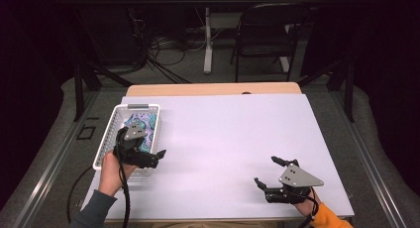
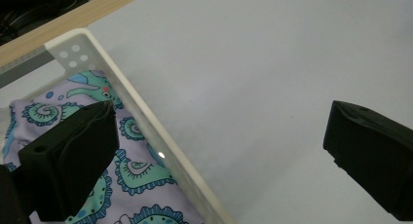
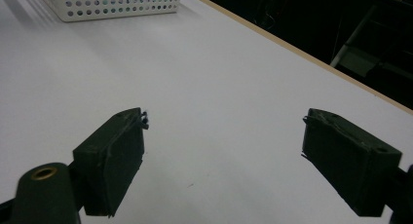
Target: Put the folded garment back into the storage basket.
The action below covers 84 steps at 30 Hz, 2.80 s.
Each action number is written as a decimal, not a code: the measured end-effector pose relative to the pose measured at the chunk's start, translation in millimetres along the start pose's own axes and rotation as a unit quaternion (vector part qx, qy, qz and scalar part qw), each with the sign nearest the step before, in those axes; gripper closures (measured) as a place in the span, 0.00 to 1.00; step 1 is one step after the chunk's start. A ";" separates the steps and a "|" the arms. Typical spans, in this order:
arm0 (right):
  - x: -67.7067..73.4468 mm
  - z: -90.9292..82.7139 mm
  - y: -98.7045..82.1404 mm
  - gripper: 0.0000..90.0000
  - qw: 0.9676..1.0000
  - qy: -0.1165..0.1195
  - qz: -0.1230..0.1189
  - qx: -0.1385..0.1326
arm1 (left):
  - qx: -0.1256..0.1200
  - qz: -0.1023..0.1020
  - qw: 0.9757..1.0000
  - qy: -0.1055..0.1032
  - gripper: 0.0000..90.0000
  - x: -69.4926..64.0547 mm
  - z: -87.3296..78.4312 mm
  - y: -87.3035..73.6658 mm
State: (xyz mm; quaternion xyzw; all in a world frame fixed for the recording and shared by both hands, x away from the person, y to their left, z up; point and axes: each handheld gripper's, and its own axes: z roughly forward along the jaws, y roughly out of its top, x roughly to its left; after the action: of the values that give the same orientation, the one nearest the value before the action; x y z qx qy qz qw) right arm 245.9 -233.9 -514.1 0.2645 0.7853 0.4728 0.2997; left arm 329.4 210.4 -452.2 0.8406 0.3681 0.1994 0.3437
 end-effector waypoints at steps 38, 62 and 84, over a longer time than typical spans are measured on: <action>0.8 -0.2 0.0 0.16 1.000 0.002 -0.002 0.001 | -0.028 0.030 0.998 -0.049 0.00 -37.1 13.8 -11.8; 0.6 0.1 -0.3 0.16 1.000 0.004 -0.004 0.001 | -0.056 0.028 0.995 -0.076 0.00 -56.1 14.6 -26.5; 0.7 -1.2 -0.2 0.16 1.000 0.001 0.000 -0.002 | -0.089 0.034 0.992 -0.082 0.00 -64.7 8.0 -55.9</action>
State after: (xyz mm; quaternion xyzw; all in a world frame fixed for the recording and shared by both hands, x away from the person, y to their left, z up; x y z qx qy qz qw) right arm 244.5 -234.1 -513.9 0.2640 0.7845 0.4744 0.2996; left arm 265.2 185.6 -503.5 0.8322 0.2901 0.1735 0.4395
